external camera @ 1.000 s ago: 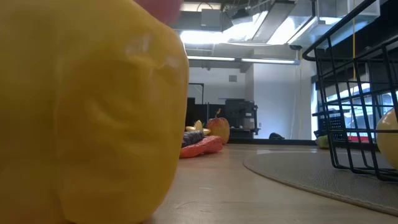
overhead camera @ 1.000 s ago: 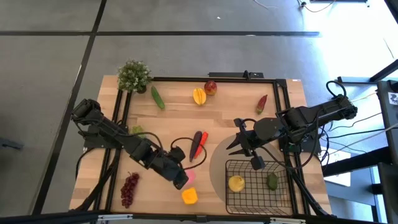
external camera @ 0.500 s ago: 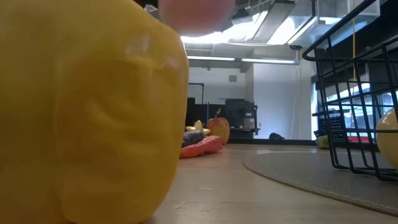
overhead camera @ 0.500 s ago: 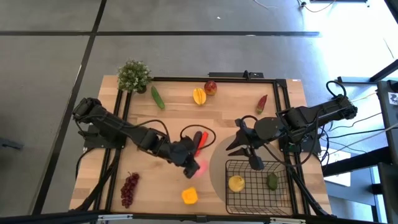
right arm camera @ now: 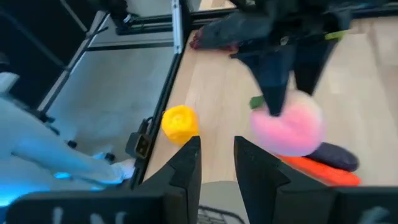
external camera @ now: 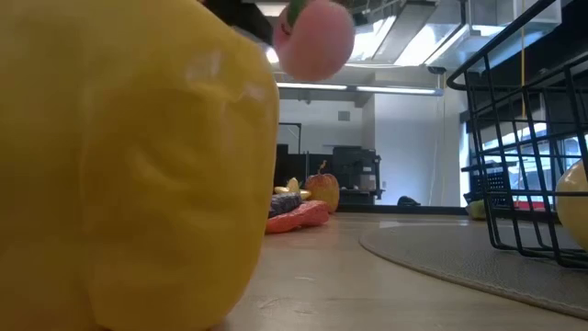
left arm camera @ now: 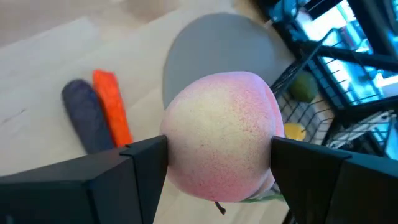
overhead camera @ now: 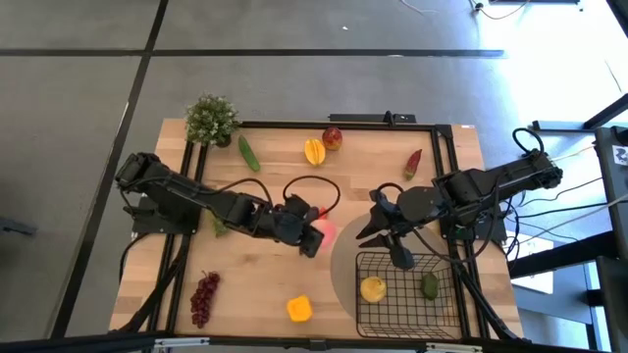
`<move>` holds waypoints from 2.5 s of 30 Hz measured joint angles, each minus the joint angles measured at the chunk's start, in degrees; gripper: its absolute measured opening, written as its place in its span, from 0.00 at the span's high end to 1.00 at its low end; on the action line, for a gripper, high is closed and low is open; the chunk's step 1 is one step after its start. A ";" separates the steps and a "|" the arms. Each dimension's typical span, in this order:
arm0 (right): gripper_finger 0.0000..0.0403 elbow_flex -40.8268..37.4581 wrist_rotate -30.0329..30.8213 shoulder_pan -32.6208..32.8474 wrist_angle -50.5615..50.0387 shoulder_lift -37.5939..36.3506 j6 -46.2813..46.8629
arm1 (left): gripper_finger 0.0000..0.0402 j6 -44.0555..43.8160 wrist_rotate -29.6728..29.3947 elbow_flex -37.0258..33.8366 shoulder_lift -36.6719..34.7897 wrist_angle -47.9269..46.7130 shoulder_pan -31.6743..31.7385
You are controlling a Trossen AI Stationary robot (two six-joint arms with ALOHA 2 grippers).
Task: Build produce basket
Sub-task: Put the pink peach into the wire basket
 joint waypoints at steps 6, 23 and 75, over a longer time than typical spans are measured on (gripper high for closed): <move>0.78 -0.02 -5.05 -0.01 -3.21 0.05 0.24 | 0.43 5.44 8.50 0.00 0.00 7.05 -0.02; 0.78 -0.02 5.09 3.38 -6.56 4.29 6.13 | 0.43 1.72 0.69 0.00 0.02 11.32 4.19; 0.78 0.00 39.77 4.73 4.73 15.49 13.54 | 0.43 -0.88 -1.92 -0.02 0.04 7.02 5.82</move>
